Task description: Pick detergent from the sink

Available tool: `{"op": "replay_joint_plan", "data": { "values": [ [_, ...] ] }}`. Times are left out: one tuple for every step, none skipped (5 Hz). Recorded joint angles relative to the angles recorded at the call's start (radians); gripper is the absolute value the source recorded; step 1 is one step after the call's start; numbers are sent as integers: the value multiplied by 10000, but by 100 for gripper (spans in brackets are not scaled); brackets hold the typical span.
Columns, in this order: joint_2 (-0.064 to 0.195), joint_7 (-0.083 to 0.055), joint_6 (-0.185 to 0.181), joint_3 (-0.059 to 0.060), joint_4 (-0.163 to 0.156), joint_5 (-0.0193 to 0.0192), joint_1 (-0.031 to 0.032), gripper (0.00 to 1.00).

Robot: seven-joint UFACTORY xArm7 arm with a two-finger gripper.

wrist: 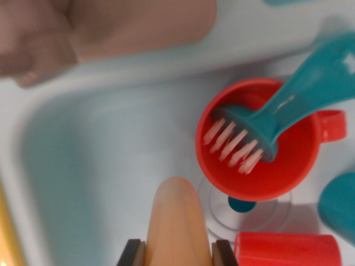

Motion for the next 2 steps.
{"op": "replay_joint_plan", "data": {
  "values": [
    [0,0,0,0,0,0,0,100],
    [-77,6,353,-1,276,-7,1,100]
  ]
}}
